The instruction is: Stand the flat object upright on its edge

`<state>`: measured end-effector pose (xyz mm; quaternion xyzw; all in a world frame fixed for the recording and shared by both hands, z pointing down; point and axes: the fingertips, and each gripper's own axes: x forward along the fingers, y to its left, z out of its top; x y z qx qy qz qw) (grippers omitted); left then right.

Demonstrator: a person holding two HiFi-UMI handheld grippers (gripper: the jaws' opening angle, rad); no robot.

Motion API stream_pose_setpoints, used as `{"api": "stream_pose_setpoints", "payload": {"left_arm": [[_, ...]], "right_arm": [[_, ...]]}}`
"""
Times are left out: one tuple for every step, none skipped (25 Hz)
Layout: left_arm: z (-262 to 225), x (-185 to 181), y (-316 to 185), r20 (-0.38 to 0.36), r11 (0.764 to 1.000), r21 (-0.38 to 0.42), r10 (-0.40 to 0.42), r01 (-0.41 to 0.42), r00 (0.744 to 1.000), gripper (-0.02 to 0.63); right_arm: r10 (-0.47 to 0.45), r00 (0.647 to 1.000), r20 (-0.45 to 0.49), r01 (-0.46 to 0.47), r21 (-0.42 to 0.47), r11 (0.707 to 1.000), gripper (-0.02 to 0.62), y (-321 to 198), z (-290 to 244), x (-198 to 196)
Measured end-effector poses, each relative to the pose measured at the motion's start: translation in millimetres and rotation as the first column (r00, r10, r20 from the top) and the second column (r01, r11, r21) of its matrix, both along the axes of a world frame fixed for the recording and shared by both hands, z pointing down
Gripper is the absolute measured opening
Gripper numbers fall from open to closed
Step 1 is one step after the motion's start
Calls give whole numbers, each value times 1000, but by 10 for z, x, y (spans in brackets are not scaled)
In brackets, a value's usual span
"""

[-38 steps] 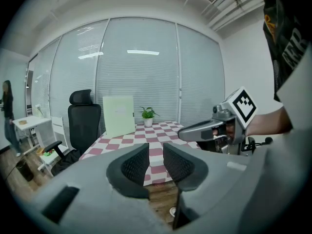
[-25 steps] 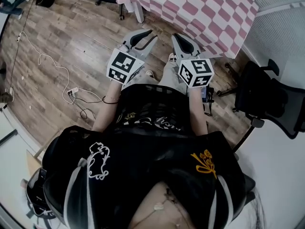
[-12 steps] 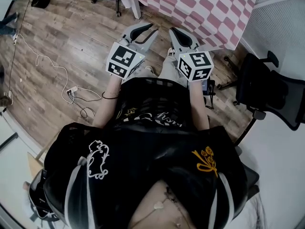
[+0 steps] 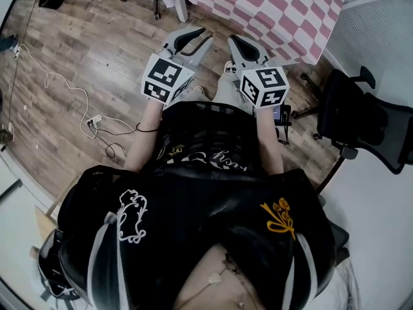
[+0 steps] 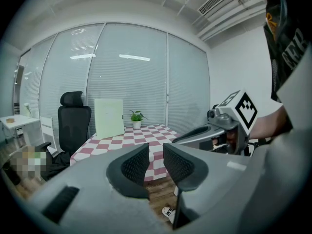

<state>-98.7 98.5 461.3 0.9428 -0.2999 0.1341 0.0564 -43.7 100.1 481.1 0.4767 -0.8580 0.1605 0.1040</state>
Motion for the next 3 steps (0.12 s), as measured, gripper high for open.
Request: {"api": "stream_pose_setpoints", "payload": {"left_arm": [[7,1,-10,0,1000,-1,-1,1,1000,100],[15,4,-21,0,1000,-3,-3,3,1000,100],[22,8,-31,0,1000,-5,-4,4,1000,100]], "right_arm": [[0,1000,-1,0,-2,1000,26,-3,7,8],[0,1000,-3,0,-4,1000,26,-7,14,17],[0,1000,-4,0,-5,1000,26,-11,22,27]]}}
